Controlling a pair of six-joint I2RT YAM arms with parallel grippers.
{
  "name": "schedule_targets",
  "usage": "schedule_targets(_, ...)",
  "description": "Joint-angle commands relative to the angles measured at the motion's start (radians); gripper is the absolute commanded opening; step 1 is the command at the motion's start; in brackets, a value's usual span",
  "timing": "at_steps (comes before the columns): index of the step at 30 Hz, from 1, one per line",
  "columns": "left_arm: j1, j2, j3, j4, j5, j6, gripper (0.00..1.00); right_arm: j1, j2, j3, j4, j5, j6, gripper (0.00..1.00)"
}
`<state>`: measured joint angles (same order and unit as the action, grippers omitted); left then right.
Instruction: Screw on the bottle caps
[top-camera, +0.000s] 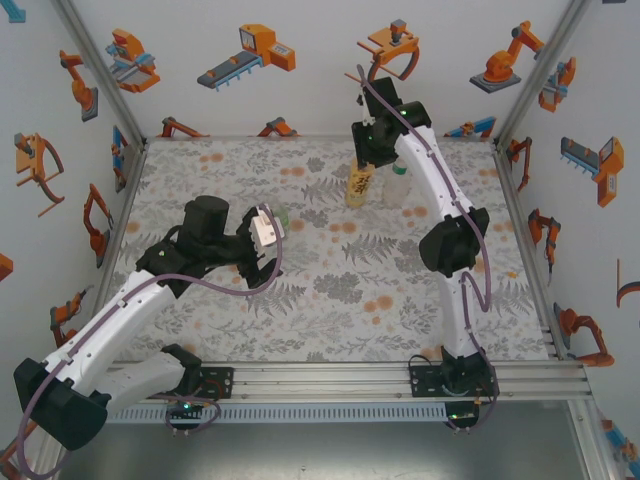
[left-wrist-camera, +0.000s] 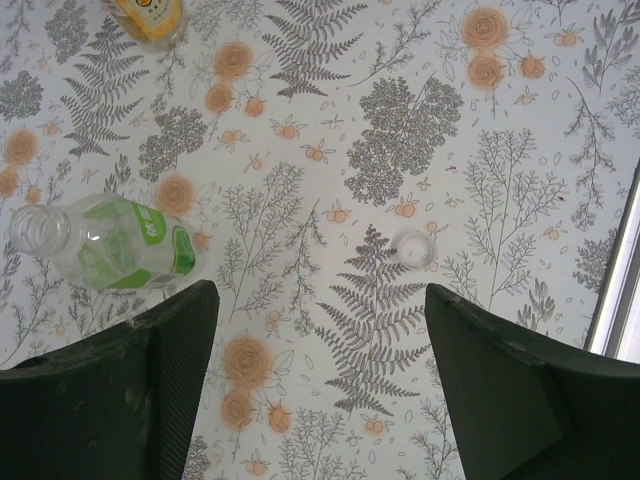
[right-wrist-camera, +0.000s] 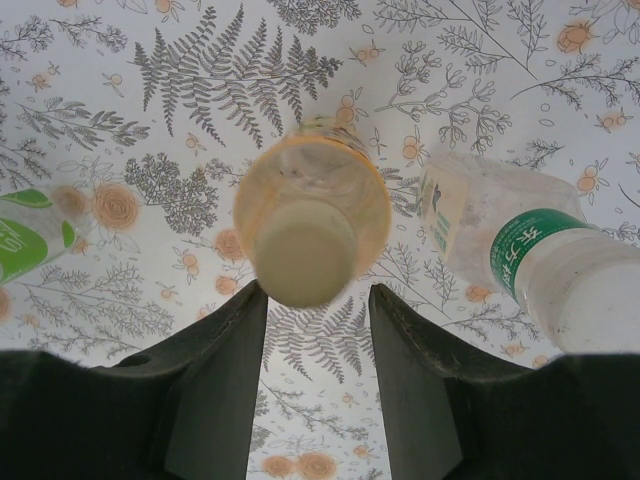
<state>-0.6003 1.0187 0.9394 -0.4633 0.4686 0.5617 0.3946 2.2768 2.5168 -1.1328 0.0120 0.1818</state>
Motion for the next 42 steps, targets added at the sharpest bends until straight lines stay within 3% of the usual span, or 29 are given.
schedule_targets(1,0.009,-0.007,0.014,0.015,0.019,-0.027,0.78,-0.006,-0.061,0.014,-0.005,-0.004,-0.008,0.45)
schedule_targets(10,0.072,-0.039,-0.027,0.153,0.004,-0.164,0.81,-0.006,-0.173,-0.095,0.000,-0.007,-0.007,0.46)
schedule_targets(15,0.108,-0.042,-0.028,0.226,-0.075,-0.248,0.82,-0.006,-0.292,-0.250,0.054,-0.028,-0.001,0.46)
schedule_targets(23,0.113,-0.074,-0.221,0.593,-0.140,-0.341,0.87,-0.007,-0.506,-0.565,0.233,-0.112,0.045,0.46)
schedule_targets(35,0.153,0.171,-0.413,1.089,-0.135,-0.382,0.90,-0.007,-0.645,-0.767,0.300,-0.156,0.071,0.46)
schedule_targets(42,0.228,0.363,-0.416,1.281,-0.038,-0.412,0.90,-0.007,-0.659,-0.788,0.297,-0.158,0.068,0.46)
